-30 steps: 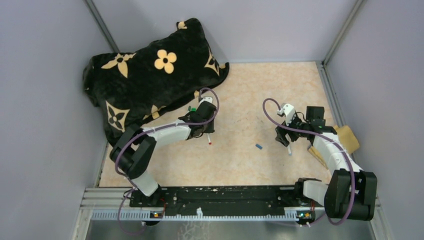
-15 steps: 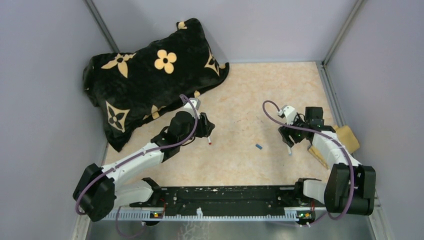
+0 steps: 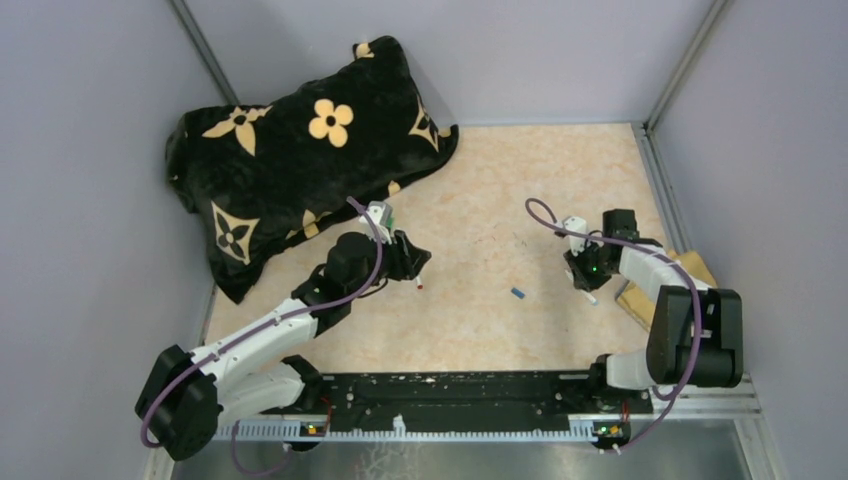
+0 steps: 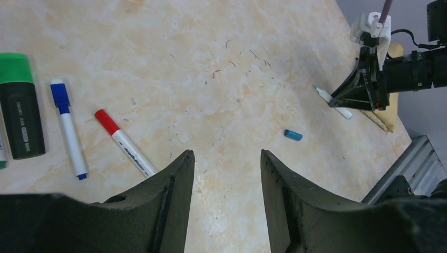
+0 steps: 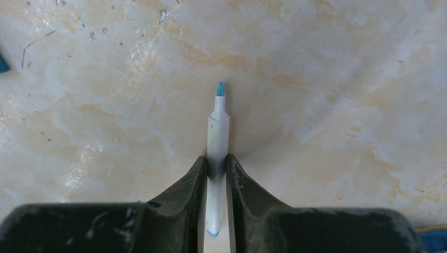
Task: Insert the pens into the pen caps
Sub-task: Pick up the pen from the corner of the board.
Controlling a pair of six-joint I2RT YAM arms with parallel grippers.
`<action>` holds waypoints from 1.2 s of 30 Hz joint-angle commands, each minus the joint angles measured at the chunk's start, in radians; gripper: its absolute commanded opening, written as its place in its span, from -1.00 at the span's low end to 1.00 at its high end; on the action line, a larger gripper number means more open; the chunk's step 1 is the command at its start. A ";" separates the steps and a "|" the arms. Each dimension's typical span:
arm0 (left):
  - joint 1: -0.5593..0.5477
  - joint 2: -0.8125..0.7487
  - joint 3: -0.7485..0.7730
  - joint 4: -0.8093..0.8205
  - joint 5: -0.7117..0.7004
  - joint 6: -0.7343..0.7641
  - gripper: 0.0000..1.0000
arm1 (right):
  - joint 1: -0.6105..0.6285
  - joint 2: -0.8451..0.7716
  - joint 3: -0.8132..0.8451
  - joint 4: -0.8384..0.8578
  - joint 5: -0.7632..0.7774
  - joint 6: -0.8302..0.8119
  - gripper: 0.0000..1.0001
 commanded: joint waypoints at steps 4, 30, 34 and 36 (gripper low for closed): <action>0.007 -0.022 -0.033 0.067 0.089 -0.037 0.25 | 0.019 0.065 0.035 -0.040 0.067 0.011 -0.94; -0.019 0.109 -0.251 1.039 0.532 -0.334 0.80 | 0.043 -0.292 0.125 -0.044 -0.915 -0.003 -1.00; -0.059 0.113 -0.240 1.060 0.489 -0.275 0.80 | 0.072 -0.255 0.192 -0.050 -1.010 0.092 -1.00; -0.086 0.130 -0.232 1.074 0.468 -0.243 0.80 | 0.077 -0.246 0.176 0.032 -1.062 0.183 -1.00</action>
